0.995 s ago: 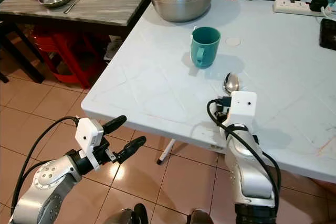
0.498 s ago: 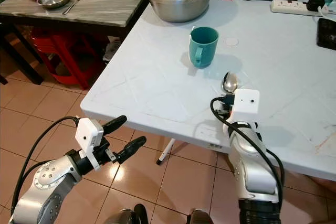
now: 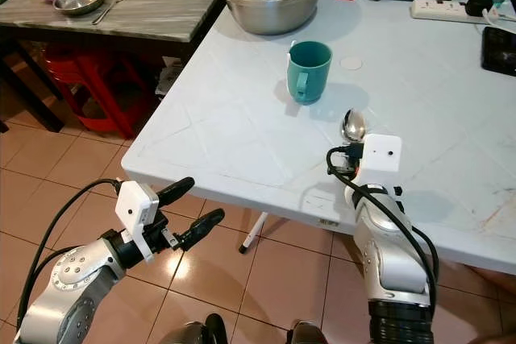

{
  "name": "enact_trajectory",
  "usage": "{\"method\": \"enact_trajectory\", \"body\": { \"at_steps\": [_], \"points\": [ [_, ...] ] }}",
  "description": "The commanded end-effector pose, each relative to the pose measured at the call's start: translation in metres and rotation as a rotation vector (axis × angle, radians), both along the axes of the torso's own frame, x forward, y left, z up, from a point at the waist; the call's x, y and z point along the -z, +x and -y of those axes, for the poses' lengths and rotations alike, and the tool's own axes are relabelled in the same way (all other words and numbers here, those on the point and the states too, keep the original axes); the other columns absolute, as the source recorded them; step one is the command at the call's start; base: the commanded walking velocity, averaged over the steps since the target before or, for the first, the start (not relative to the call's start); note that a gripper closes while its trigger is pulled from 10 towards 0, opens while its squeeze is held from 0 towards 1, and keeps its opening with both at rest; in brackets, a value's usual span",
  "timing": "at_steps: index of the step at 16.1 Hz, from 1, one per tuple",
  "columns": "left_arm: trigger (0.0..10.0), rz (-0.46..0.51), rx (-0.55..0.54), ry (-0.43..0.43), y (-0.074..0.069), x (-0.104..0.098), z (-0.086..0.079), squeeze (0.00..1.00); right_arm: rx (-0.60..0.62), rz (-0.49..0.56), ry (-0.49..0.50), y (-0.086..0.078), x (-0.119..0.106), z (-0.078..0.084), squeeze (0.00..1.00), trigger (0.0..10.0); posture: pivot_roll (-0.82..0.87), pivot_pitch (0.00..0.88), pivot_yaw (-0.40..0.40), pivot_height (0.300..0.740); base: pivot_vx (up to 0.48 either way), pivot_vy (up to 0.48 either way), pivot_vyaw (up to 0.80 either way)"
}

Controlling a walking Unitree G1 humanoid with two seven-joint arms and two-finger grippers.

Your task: Setting the table

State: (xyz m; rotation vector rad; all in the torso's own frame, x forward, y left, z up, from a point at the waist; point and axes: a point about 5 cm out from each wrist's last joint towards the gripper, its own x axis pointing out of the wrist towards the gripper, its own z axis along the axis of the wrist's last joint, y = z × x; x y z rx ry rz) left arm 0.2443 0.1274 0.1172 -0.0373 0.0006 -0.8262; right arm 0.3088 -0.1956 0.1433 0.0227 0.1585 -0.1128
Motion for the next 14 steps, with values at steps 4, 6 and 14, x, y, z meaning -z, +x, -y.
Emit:
{"method": "enact_trajectory", "body": {
  "at_steps": [4,6,14],
  "points": [
    [10.0,0.043,-0.034,0.000,0.003,-0.007,-0.005,0.00,0.034,-0.018,0.060,-0.004,0.008,-0.006,0.00,0.0,-0.15,0.187,0.094,0.740,0.000,0.000,0.00],
    [10.0,0.059,-0.106,-0.053,0.013,-0.018,-0.011,0.00,0.044,0.059,0.084,-0.008,-0.004,-0.014,0.00,0.0,-0.15,0.183,0.090,0.740,0.000,0.000,0.00],
    [10.0,0.054,-0.368,-0.137,0.042,-0.027,-0.033,0.00,0.008,0.265,-0.002,-0.017,-0.032,-0.035,0.00,10.0,-0.16,0.175,0.084,0.740,0.000,0.000,0.00]
  ]
}}
